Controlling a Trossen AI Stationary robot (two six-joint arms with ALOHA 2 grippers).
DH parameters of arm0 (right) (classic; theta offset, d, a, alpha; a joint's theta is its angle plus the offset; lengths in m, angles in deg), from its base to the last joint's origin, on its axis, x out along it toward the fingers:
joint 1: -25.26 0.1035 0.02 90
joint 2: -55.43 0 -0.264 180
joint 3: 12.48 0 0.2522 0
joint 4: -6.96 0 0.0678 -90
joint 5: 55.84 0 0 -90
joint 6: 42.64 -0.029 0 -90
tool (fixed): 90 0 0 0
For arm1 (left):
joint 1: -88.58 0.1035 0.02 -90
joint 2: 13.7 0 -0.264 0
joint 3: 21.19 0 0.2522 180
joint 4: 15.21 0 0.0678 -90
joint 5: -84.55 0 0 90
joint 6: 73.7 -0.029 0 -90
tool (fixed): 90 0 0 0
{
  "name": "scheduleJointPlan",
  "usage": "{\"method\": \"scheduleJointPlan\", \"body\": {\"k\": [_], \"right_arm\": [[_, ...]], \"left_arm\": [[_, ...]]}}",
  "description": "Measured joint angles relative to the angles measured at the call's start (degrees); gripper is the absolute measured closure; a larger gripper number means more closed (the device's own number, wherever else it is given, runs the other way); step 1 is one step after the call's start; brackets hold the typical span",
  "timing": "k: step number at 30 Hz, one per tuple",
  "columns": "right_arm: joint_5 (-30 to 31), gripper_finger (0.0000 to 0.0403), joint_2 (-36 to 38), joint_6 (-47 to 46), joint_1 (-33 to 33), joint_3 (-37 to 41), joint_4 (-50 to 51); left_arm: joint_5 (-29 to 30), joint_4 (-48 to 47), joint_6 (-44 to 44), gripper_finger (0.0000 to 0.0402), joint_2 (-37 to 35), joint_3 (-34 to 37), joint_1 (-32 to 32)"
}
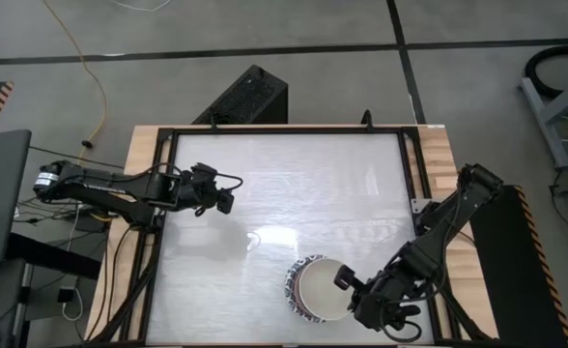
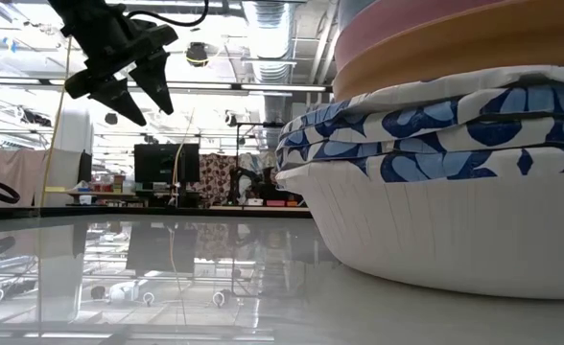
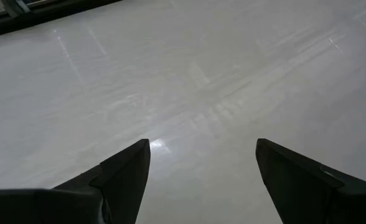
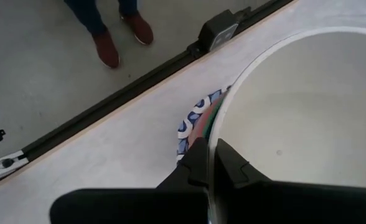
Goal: Nest bowls inside each other
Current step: Stack the white bowl on top of the green bowl
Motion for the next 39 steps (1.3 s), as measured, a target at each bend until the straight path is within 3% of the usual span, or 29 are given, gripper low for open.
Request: {"method": "scheduleJointPlan", "body": {"k": [12,20,39], "right_arm": [[-1.1,0.0392,1.2,3.0,-0.2,0.1,3.0],[-1.3,0.0392,6.8,2.6,-1.4,11.0,-10.4],[-8.6,0.0389,7.0,7.0,-6.2,11.3,-10.2]], "left_arm": [[0.0,0.0,1.3,0.0120,0.0,0.0,0.0],[0.3,0.0,1.8,0.0120,0.0,0.0,0.0],[0.7,0.0,1.5,0.0120,0.0,0.0,0.0]]}}
